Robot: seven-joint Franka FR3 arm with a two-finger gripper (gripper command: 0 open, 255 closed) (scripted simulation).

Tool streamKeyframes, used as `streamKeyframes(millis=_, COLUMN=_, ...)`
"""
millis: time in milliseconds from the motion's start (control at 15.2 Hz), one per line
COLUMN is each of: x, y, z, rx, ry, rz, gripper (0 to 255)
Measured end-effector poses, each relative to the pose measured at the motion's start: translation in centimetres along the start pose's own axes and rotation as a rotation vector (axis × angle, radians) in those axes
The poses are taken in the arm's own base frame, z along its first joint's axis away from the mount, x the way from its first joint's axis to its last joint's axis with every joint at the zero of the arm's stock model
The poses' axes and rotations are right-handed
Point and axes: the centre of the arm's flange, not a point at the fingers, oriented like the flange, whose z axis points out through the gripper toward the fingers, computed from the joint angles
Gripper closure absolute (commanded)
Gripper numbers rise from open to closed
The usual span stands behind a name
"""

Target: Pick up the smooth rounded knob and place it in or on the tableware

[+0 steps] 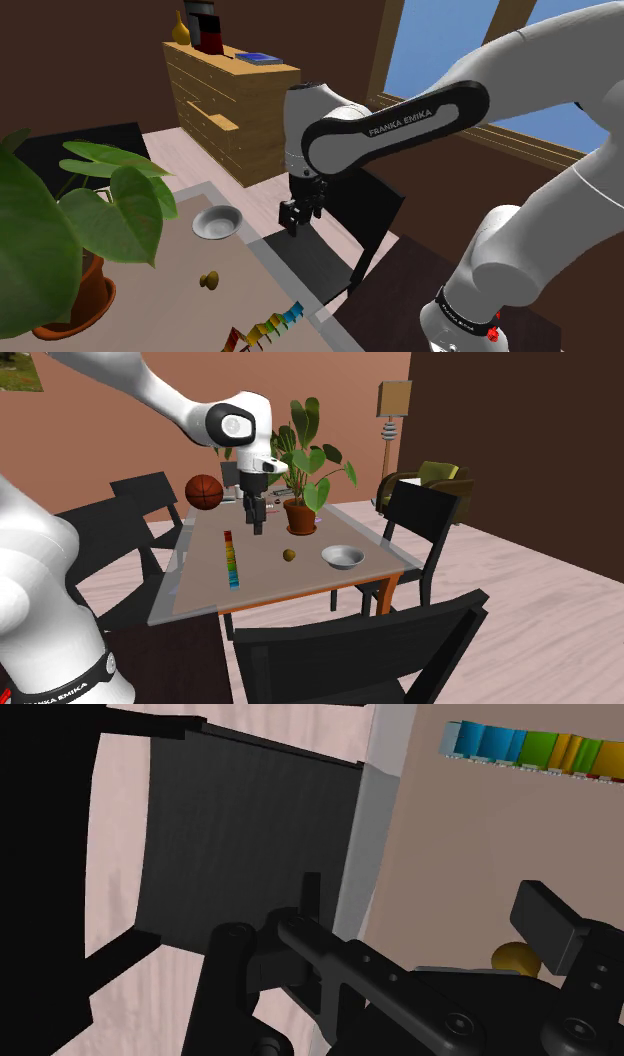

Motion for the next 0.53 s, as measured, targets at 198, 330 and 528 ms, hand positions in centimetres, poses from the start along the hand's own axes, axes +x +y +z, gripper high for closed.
streamKeyframes(millis=198, x=1.9, y=-2.7, z=1.8, rx=-0.005, ry=0.014, rz=0.016, gripper=0)
streamKeyframes(millis=330, x=3.4, y=-4.6, z=3.1, rx=-0.008, ry=0.022, rz=0.027, gripper=0)
streamKeyframes(millis=528, x=5.4, y=-7.2, z=4.9, rx=-0.013, ry=0.034, rz=0.043, gripper=0)
